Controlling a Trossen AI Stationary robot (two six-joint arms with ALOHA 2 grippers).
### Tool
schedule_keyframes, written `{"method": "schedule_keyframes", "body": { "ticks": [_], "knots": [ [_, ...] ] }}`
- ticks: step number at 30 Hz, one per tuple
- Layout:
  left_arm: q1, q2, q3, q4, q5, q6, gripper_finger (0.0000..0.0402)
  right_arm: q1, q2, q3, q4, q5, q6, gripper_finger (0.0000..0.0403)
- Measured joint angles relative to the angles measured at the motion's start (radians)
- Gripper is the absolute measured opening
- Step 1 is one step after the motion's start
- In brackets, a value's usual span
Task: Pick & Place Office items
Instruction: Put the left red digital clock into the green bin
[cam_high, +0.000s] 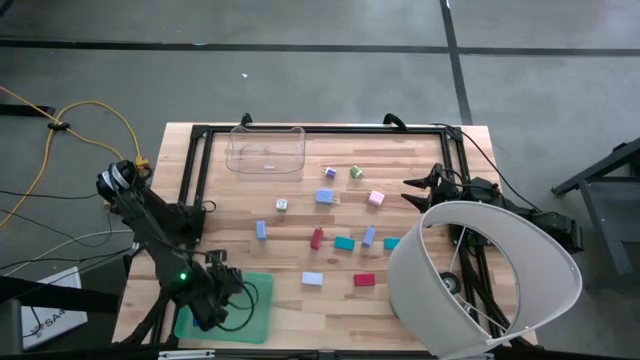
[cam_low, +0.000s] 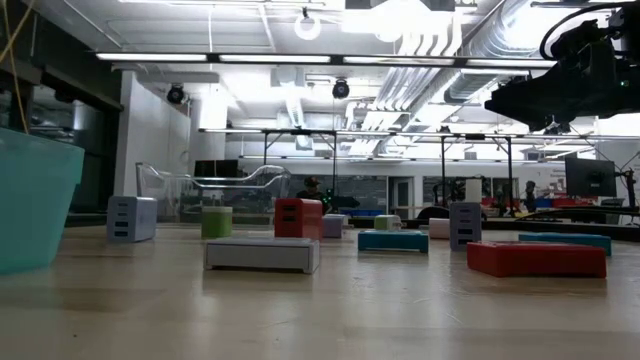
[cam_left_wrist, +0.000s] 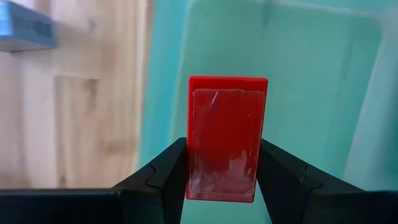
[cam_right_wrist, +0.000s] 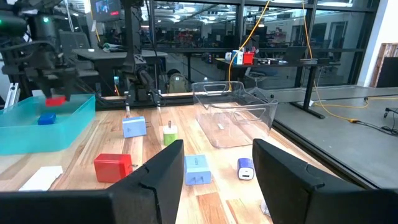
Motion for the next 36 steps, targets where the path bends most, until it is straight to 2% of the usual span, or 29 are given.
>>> {"method": "schedule_keyframes", "body": {
  "ticks": [6, 18, 30, 36],
  "knots": [
    [-0.005, 0.089, 0.0, 0.063, 0.007, -0.052, 0.0158, 0.0, 0.0, 0.0, 0.0, 0.0, 0.0, 0.0178],
    [0.0, 0.202, 0.0, 0.215, 0.013, -0.042, 0.0158, 0.0, 0.0, 0.0, 0.0, 0.0, 0.0, 0.0178],
    [0.033, 0.221, -0.003, 0.302, 0.093, -0.034, 0.0158, 0.0, 0.0, 0.0, 0.0, 0.0, 0.0, 0.0178],
    [0.048, 0.221, -0.047, 0.38, 0.113, -0.035, 0.0158, 0.0, 0.0, 0.0, 0.0, 0.0, 0.0, 0.0178]
  ]
}}
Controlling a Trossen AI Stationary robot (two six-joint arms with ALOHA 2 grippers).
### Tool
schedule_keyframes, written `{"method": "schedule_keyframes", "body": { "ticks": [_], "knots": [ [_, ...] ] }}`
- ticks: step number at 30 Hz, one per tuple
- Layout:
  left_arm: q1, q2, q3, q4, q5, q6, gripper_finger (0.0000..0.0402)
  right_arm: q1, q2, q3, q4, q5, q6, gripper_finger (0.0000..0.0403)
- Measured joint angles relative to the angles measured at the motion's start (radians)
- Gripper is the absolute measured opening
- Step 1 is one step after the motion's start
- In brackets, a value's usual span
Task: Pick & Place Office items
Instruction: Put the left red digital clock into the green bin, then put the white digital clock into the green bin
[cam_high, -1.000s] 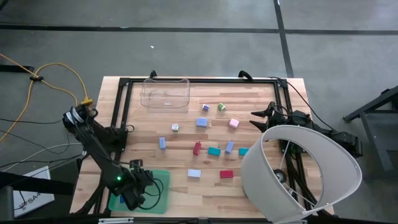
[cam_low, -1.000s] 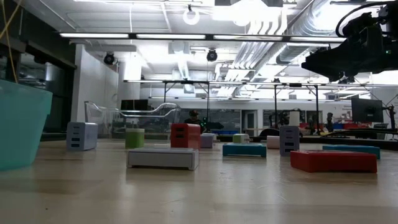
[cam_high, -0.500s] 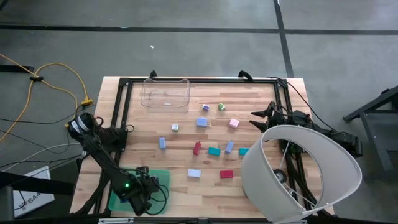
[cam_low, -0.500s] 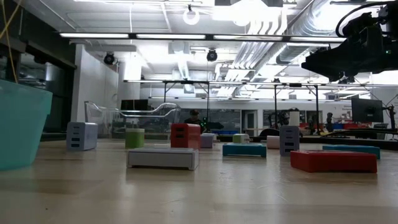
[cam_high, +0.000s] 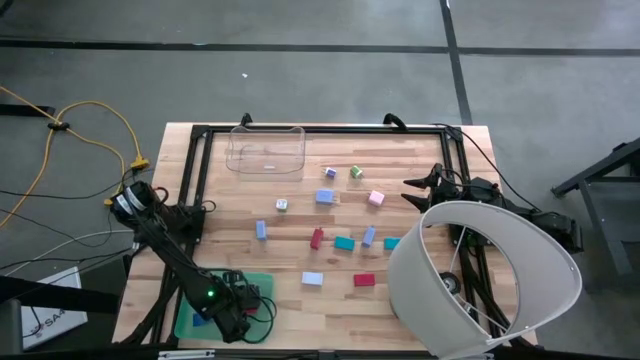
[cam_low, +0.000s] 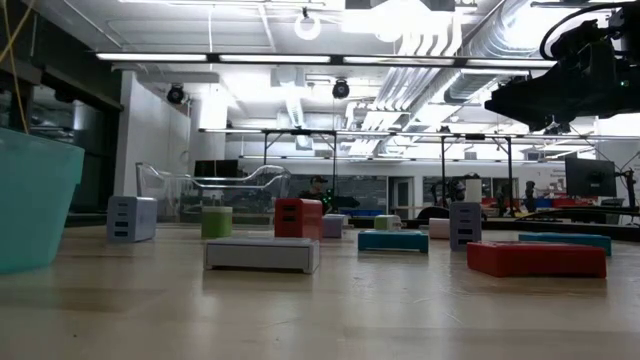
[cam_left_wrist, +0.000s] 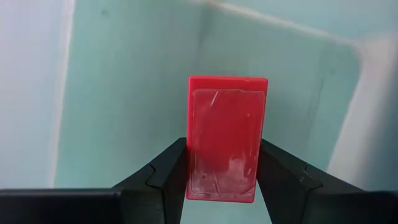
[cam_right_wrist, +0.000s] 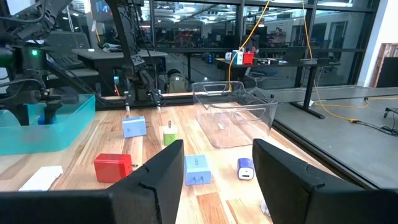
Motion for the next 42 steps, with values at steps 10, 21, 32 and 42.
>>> {"method": "schedule_keyframes", "body": {
  "ticks": [10, 21, 32, 42],
  "knots": [
    [0.003, 0.0, -0.014, 0.017, 0.0, -0.003, 0.0159, 0.0, 0.0, 0.0, 0.0, 0.0, 0.0, 0.0178],
    [0.003, 0.0, -0.014, 0.009, 0.0, -0.003, 0.0202, 0.0, 0.0, 0.0, 0.0, 0.0, 0.0, 0.0178],
    [0.003, -0.02, -0.014, -0.019, -0.005, 0.001, 0.0207, 0.0, 0.0, 0.0, 0.0, 0.0, 0.0, 0.0178],
    [0.027, -0.16, -0.014, -0.106, -0.039, 0.05, 0.0207, 0.0, 0.0, 0.0, 0.0, 0.0, 0.0, 0.0178]
  ]
}}
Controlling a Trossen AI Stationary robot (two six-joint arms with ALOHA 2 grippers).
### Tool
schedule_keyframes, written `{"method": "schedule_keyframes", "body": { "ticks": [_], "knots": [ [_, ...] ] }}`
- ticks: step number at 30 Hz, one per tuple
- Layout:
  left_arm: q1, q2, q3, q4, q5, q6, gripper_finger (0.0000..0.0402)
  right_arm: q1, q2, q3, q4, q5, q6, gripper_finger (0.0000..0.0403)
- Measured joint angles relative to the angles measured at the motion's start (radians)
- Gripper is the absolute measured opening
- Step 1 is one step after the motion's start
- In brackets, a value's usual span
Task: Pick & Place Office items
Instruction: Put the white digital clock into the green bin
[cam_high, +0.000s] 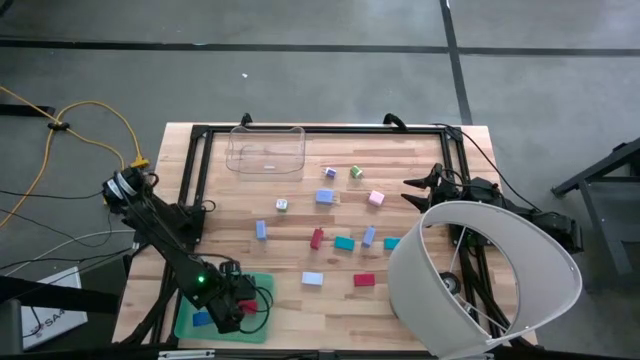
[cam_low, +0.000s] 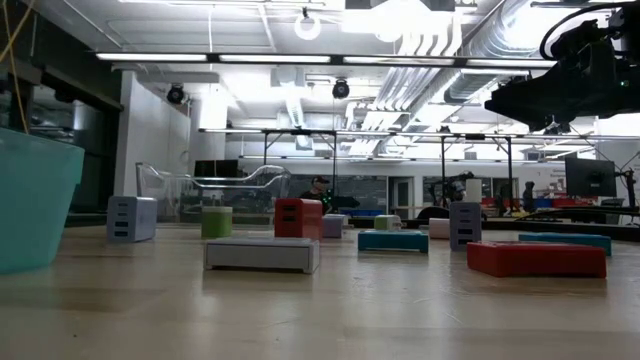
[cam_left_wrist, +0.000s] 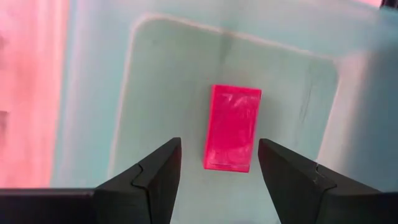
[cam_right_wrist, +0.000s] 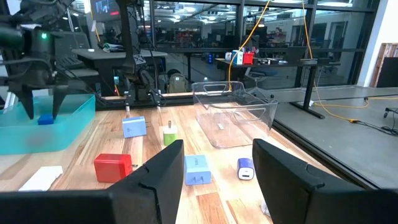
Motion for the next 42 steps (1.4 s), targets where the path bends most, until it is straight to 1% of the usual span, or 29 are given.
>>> {"method": "schedule_keyframes", "body": {
  "ticks": [6, 13, 18, 23, 29, 32, 35, 40, 42],
  "knots": [
    [0.054, -0.088, 0.0, -0.053, -0.004, 0.029, 0.0207, 0.0, 0.0, 0.0, 0.0, 0.0, 0.0, 0.0178],
    [0.144, -0.209, 0.0, -0.117, 0.0, 0.13, 0.0207, 0.0, 0.0, 0.0, 0.0, 0.0, 0.0, 0.0178],
    [0.226, -0.251, 0.0, -0.128, -0.031, 0.209, 0.0207, 0.0, 0.0, 0.0, 0.0, 0.0, 0.0, 0.0178],
    [0.321, -0.242, 0.0, -0.111, -0.05, 0.311, 0.0207, 0.0, 0.0, 0.0, 0.0, 0.0, 0.0, 0.0178],
    [0.433, -0.214, 0.0, 0.02, -0.048, 0.501, 0.0207, 0.0, 0.0, 0.0, 0.0, 0.0, 0.0, 0.0178],
    [0.484, -0.19, 0.0, 0.086, -0.046, 0.553, 0.0207, 0.0, 0.0, 0.0, 0.0, 0.0, 0.0, 0.0178],
    [0.524, -0.151, 0.0, 0.161, -0.01, 0.6, 0.0207, 0.0, 0.0, 0.0, 0.0, 0.0, 0.0, 0.0178],
    [0.57, -0.075, 0.001, 0.318, 0.089, 0.661, 0.0207, 0.0, 0.0, 0.0, 0.0, 0.0, 0.0, 0.0178],
    [0.58, -0.051, 0.001, 0.343, 0.109, 0.674, 0.0207, 0.0, 0.0, 0.0, -0.001, 0.0, 0.0, 0.0178]
  ]
}}
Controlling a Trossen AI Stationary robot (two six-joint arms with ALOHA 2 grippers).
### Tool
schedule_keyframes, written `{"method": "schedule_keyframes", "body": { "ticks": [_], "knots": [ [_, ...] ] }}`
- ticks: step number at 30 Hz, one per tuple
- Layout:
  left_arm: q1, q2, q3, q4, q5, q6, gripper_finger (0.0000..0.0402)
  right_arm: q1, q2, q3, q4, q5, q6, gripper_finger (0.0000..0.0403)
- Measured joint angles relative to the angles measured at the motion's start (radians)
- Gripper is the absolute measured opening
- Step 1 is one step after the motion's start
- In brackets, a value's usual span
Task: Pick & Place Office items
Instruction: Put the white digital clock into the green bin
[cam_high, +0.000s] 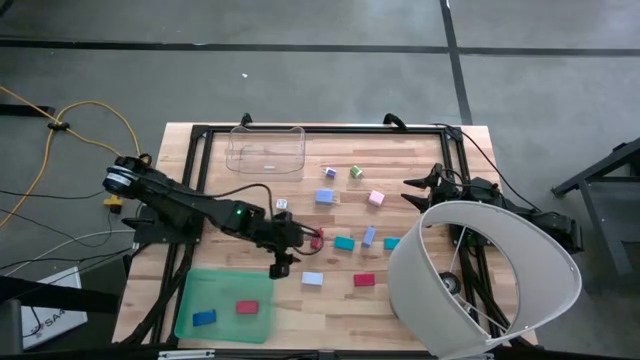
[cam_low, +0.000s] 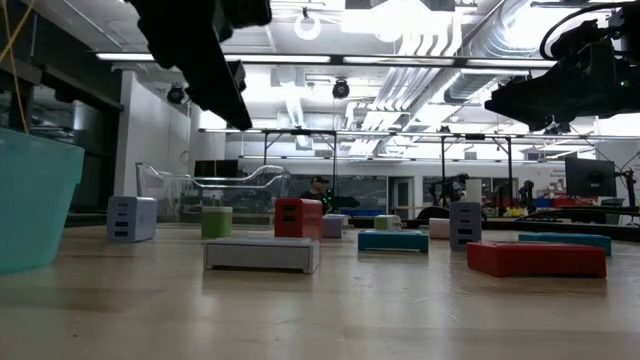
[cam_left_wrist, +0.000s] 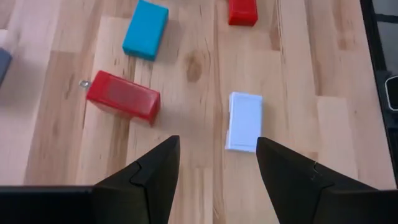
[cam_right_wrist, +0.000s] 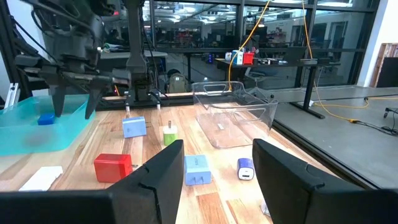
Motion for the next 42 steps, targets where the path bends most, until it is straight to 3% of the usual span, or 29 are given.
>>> {"method": "schedule_keyframes", "body": {
  "ticks": [10, 20, 28, 42],
  "knots": [
    [0.003, 0.112, 0.11, 0.026, -0.009, 0.077, 0.0207, 0.0, 0.009, 0.0, 0.001, 0.0, 0.0, 0.0178],
    [-0.091, 0.238, 0.326, -0.184, -0.158, 0.078, 0.0207, 0.0, 0.02, 0.0, 0.0, 0.0, 0.0, 0.0178],
    [-0.117, 0.321, 0.332, -0.191, -0.131, -0.058, 0.0207, 0.0, 0.027, 0.0, 0.001, 0.0, 0.0, 0.0178],
    [-0.108, 0.39, 0.331, -0.19, -0.072, -0.081, 0.0207, 0.0, 0.026, 0.0, 0.001, 0.0, 0.0, 0.0178]
  ]
}}
